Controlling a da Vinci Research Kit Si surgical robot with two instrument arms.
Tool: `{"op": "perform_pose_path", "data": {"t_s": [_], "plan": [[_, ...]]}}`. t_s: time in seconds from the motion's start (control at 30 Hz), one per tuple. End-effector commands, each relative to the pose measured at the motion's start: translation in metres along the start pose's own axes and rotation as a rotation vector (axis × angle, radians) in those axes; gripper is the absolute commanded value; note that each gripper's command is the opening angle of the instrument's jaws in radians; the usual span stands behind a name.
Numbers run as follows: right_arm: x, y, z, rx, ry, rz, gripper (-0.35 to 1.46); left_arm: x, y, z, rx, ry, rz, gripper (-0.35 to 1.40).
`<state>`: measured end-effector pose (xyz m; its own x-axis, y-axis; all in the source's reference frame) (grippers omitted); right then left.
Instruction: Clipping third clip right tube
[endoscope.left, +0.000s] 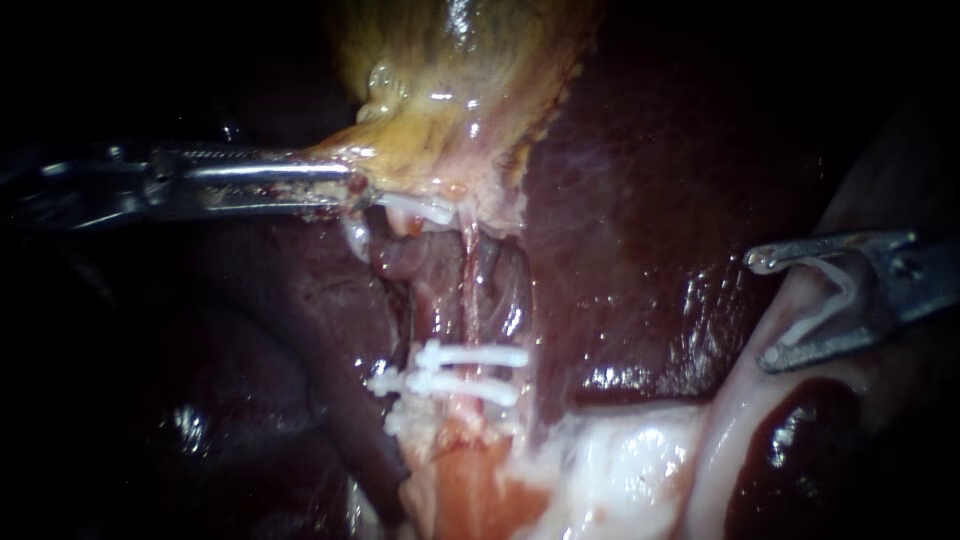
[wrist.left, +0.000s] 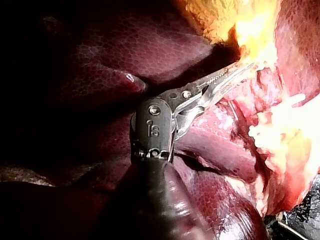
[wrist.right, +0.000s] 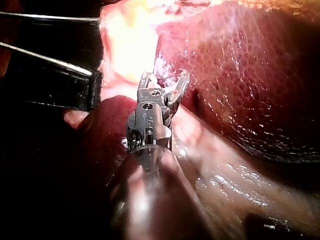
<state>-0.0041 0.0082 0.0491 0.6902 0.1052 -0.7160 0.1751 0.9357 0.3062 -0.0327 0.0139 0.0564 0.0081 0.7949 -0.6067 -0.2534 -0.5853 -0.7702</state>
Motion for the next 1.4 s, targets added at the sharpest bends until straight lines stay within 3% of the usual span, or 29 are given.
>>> {"op": "perform_pose_path", "data": {"t_s": [0.03, 0.17, 0.37, 0.47, 0.63, 0.8, 0.9, 1.0, 1.27, 1.4], "plan": [[0.0, 0.0, 0.0, 0.001, 0.0, -0.001, 0.49, 0.0001, 0.0001, -0.0003, -0.001, 0.0, -0.001, -0.35], [0.0, 0.0, 0.0, 0.0, 0.0, 0.0, 0.49, 0.0018, 0.0006, -0.002, -0.014, -0.008, -0.011, -0.35], [-0.0001, 0.0001, 0.0001, -0.003, -0.003, 0.0, 0.49, 0.0054, 0.0015, -0.0055, -0.009, 0.04, -0.009, -0.35], [0.0, 0.0001, 0.0002, -0.006, -0.004, 0.0, 0.49, 0.0062, 0.0017, -0.0066, -0.005, 0.053, -0.009, -0.35], [0.0005, 0.0003, 0.0004, -0.008, 0.001, 0.004, 0.5, 0.006, 0.0016, -0.0066, -0.001, 0.054, -0.008, -0.35], [0.0028, 0.0014, 0.0018, -0.031, 0.122, 0.07, 0.49, 0.0059, 0.0016, -0.0066, 0.0, 0.054, -0.001, -0.35], [0.0044, 0.0021, 0.0031, 0.008, 0.188, 0.146, 0.49, 0.0059, 0.0016, -0.0066, 0.0, 0.054, -0.001, -0.35], [0.0062, 0.0027, 0.0052, 0.087, 0.244, 0.221, 0.49, 0.0058, 0.0016, -0.0065, 0.001, 0.054, 0.0, -0.35], [0.0103, 0.0042, 0.0104, 0.114, 0.358, 0.375, 0.49, 0.0056, 0.0016, -0.0063, 0.002, 0.055, 0.001, -0.35], [0.0119, 0.0051, 0.0132, 0.104, 0.366, 0.417, 0.48, 0.0055, 0.0016, -0.0062, 0.003, 0.055, 0.001, -0.35]]}}
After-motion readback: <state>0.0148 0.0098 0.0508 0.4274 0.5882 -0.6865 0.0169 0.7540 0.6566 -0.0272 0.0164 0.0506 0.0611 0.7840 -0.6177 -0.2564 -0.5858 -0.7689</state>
